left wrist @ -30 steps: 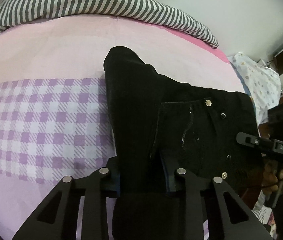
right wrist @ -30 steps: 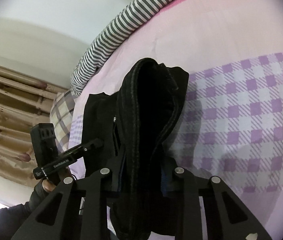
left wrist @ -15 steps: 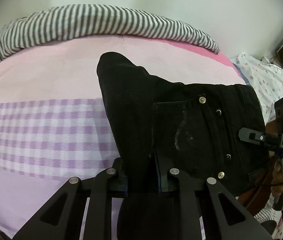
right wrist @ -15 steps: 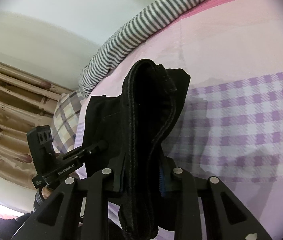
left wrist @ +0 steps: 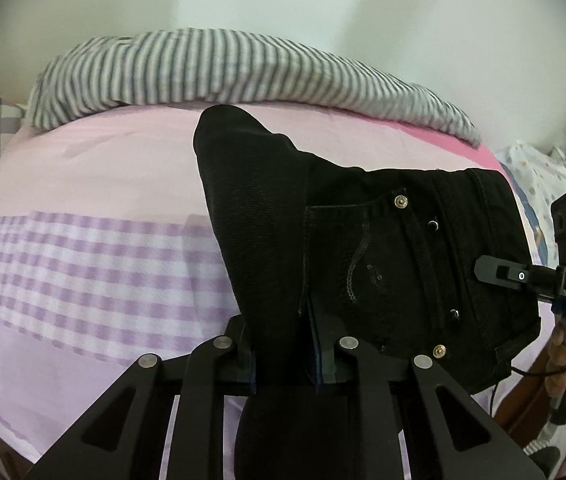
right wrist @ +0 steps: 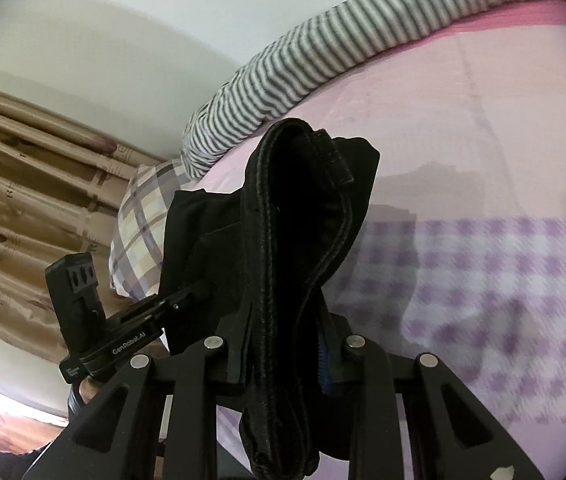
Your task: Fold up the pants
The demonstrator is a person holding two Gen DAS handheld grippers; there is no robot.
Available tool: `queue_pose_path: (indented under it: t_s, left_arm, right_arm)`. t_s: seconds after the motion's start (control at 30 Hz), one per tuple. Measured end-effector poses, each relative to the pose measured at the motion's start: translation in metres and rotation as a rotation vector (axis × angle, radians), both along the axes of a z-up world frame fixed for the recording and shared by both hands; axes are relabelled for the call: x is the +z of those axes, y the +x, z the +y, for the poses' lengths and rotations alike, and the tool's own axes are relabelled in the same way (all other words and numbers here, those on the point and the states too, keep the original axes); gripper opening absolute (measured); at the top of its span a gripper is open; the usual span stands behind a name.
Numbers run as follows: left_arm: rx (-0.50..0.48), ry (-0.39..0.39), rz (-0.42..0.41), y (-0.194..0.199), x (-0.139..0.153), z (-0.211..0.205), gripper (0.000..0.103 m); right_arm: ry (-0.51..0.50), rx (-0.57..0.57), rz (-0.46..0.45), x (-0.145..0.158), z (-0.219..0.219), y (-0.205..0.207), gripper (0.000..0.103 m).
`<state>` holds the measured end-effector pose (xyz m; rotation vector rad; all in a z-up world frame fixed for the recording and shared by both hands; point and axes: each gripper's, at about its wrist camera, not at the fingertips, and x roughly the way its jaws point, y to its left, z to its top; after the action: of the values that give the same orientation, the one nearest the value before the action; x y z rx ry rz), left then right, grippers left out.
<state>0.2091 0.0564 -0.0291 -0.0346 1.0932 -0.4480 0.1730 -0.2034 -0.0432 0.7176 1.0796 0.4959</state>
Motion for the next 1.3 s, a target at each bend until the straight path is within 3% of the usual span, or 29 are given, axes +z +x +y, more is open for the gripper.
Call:
queue_pose_path:
  t_s: [0.43, 0.77, 0.93, 1.03, 1.13, 1.3]
  left_arm:
    - [0.088, 0.003, -0.009, 0.072, -0.003, 0.071, 0.019]
    - [0.101, 0.053, 0.028, 0.118, -0.017, 0.099, 0.019]
    - [0.114, 0.059, 0.085, 0.126, -0.040, 0.111, 0.020]
    - [0.115, 0.076, 0.089, 0.130, -0.058, 0.110, 0.026]
    - [0.134, 0.073, 0.074, 0.130, -0.067, 0.114, 0.038]
    - [0.169, 0.056, 0.032, 0.119, -0.073, 0.122, 0.053]
  right_arm:
    - [0.006, 0.076, 0.012, -0.003, 0.068, 0.093, 0.023]
    - [0.032, 0.103, 0.066, -0.024, 0.091, 0.121, 0.020]
    - [0.017, 0.093, 0.086, -0.038, 0.099, 0.126, 0.020]
    - [-0.075, 0.085, 0.088, -0.046, 0.100, 0.127, 0.021]
    - [-0.191, 0.090, 0.075, -0.053, 0.101, 0.121, 0.033]
    - [-0.258, 0.086, 0.060, -0.061, 0.101, 0.109, 0.044]
